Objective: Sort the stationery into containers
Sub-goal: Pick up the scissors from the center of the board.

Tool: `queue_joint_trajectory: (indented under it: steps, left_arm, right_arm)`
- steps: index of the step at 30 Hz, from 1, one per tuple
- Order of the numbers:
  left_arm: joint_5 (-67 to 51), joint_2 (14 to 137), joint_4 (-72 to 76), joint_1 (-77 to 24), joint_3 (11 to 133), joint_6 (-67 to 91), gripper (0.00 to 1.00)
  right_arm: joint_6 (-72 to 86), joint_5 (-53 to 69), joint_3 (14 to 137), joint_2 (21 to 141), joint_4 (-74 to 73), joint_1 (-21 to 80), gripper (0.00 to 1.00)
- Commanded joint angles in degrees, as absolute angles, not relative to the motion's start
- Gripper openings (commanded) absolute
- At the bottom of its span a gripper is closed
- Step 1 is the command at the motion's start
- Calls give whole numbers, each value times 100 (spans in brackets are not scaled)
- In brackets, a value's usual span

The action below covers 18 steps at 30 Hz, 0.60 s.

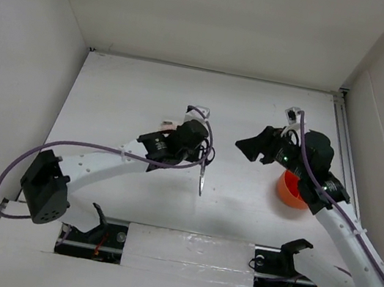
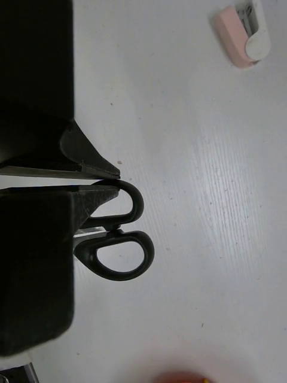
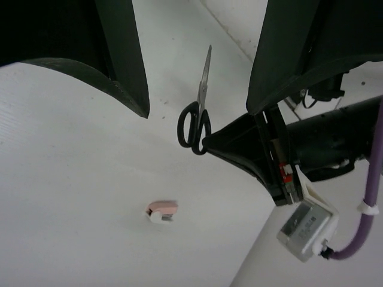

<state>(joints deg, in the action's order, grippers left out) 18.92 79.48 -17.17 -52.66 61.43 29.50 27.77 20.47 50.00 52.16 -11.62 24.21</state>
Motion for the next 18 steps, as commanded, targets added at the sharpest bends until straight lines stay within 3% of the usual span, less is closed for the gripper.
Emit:
queue_joint_trajectory:
  steps: [1,7,18]
  left_arm:
    - [2180,7350,-1908,-5212,6416,2743,0]
    - [1697,6347,-1257,-5273,6144,2382,0]
    - [1459,6205,-1222,-5326,6336,2180,0]
  right_arm:
    - [2681,2741,4826,5107,-642,2408,71]
    - [2742,3506,4509,5001,-247,2460,71]
    - [3392,3973,4078,5299,1036,3304,69]
